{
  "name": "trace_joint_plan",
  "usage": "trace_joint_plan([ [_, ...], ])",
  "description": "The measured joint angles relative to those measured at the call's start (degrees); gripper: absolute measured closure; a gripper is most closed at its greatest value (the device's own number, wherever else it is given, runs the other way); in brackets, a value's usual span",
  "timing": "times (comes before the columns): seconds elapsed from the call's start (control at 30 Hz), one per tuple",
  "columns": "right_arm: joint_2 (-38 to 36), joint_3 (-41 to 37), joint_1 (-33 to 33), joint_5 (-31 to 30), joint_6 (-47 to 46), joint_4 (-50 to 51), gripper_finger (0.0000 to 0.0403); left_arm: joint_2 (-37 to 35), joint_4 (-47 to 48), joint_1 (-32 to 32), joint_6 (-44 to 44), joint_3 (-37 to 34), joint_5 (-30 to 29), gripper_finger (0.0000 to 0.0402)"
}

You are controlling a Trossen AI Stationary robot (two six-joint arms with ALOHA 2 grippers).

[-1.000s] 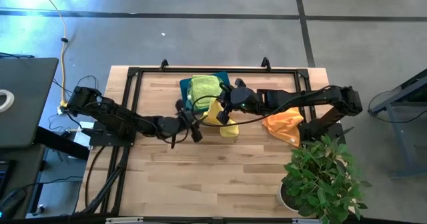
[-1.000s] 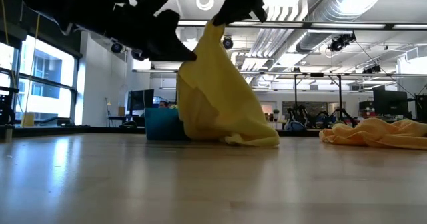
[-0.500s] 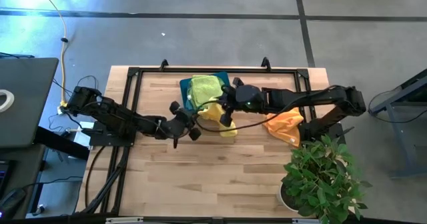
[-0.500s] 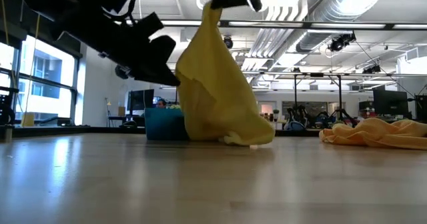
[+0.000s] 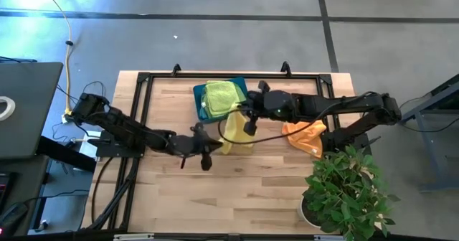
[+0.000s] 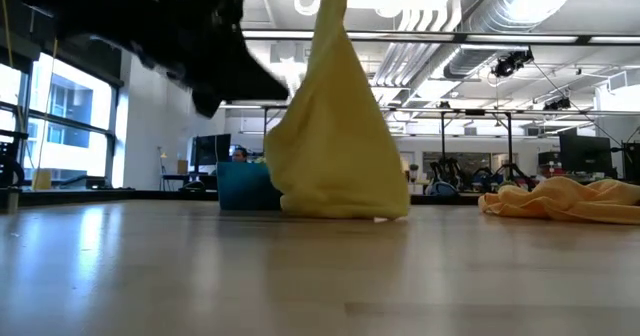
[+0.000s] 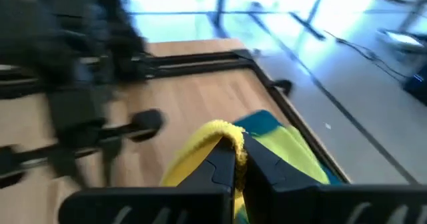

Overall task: Fold microfiber towels
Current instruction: Fold the yellow microfiber cloth

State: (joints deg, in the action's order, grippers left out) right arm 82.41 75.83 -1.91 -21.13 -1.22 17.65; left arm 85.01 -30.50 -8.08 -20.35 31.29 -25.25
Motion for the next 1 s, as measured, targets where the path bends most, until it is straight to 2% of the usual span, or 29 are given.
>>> trace_joint_plan([
  [0.17, 0.1, 0.0, 0.1, -2.9, -8.3, 3.4, 0.0400, 0.0, -9.8, -2.5, 10.5, 0.2, -0.8, 0.0335],
  [0.37, 1.1, 0.0, 0.1, -2.9, -12.4, -1.2, 0.0400, 0.0, -10.0, -2.4, 19.2, 4.5, -2.1, 0.0260],
  [0.53, 4.5, 0.0, 0.2, -2.6, -14.4, -8.4, 0.0400, 0.0, -9.8, -2.5, 25.4, 7.3, -12.9, 0.0217],
  [0.63, 6.0, 0.0, 0.4, -3.3, -14.4, -10.5, 0.0400, 0.0, -9.6, -2.4, 28.0, 7.8, -21.1, 0.0207],
  [0.73, 7.4, 0.0, 0.4, -6.6, -13.1, -13.0, 0.0400, 0.6, -9.3, -2.5, 28.1, 7.8, -27.3, 0.0205],
  [0.9, 8.7, 0.0, 0.4, -8.8, -11.5, -15.6, 0.0400, 0.6, -8.2, -2.6, 28.1, 7.9, -31.1, 0.0204],
  [1.0, 9.2, 0.0, 0.8, -8.9, -10.5, -17.2, 0.0400, 0.6, -8.7, -2.6, 28.1, 7.8, -30.4, 0.0204],
])
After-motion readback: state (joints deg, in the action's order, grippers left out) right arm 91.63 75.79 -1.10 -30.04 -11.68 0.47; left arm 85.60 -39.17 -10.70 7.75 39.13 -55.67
